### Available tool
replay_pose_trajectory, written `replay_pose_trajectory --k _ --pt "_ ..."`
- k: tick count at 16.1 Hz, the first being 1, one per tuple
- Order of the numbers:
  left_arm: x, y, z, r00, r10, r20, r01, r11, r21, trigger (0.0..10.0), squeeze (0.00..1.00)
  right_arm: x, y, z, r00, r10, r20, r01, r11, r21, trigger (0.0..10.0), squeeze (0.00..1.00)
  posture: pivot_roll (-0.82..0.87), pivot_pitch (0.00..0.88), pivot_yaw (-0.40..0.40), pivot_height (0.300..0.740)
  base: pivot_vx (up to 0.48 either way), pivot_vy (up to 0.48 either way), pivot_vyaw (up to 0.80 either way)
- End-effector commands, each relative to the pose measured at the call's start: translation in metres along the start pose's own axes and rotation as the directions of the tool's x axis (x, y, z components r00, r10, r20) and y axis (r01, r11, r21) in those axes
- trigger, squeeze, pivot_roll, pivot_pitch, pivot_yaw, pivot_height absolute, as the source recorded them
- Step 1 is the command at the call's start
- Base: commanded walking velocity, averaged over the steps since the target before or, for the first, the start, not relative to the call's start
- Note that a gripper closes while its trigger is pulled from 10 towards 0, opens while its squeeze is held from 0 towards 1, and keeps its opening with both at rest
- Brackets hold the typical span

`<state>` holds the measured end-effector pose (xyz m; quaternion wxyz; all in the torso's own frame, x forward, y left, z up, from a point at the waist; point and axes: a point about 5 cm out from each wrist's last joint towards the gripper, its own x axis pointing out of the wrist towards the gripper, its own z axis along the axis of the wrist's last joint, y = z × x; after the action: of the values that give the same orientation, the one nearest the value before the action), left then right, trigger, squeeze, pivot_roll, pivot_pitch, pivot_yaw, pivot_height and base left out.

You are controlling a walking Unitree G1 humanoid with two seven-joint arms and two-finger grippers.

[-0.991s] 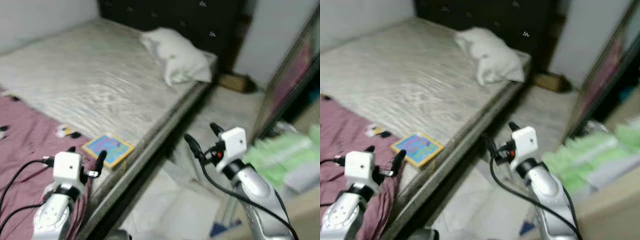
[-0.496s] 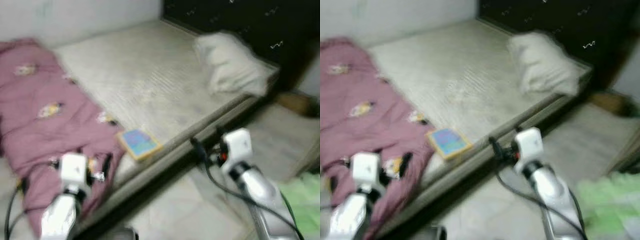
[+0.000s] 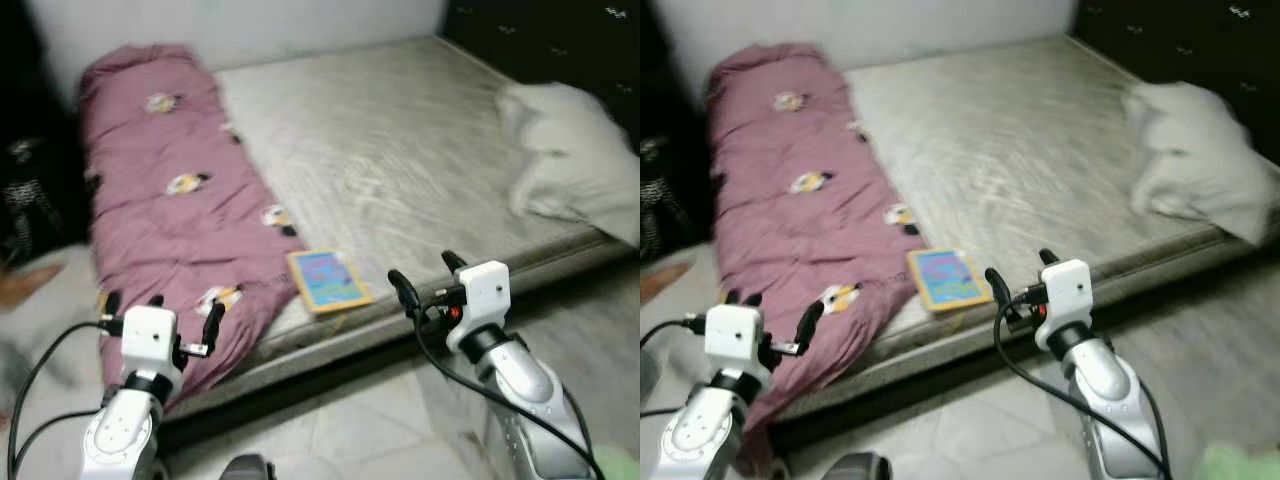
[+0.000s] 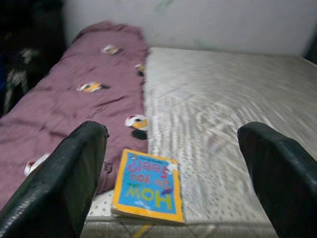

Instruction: Clean up the room

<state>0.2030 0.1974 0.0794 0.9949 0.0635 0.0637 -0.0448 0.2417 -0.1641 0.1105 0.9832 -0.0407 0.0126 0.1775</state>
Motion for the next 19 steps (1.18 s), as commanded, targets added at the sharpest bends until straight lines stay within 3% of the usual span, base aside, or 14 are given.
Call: replay_pose_trajectory --k 1,10,19 --pt "-0.0028 0.0032 -0.0022 1.000 0.010 -0.014 -0.010 1.000 0.010 10.0 0.00 0.0028 0.0032 0.0039 1.000 0.020 0.018 -0.020 1.000 -0.009 10.0 0.00 -0.02 0.067 -0.046 0.740 0.000 0.000 0.80" --pt "-0.0025 0.0024 -0.0030 1.000 -0.005 -0.018 0.005 1.000 0.007 10.0 0.00 0.0038 0.0040 0.0034 1.000 0.016 0.026 -0.015 1.000 -0.009 10.0 0.00 -0.02 0.066 -0.043 0.740 0.000 0.000 0.80" --pt "-0.0011 -0.0041 -0.0005 0.998 -0.061 0.006 0.062 0.998 -0.016 10.0 0.00 0.0052 0.0015 0.0024 0.999 -0.016 0.029 0.016 1.000 -0.010 10.0 0.00 -0.02 0.059 -0.043 0.740 0.000 0.000 0.00"
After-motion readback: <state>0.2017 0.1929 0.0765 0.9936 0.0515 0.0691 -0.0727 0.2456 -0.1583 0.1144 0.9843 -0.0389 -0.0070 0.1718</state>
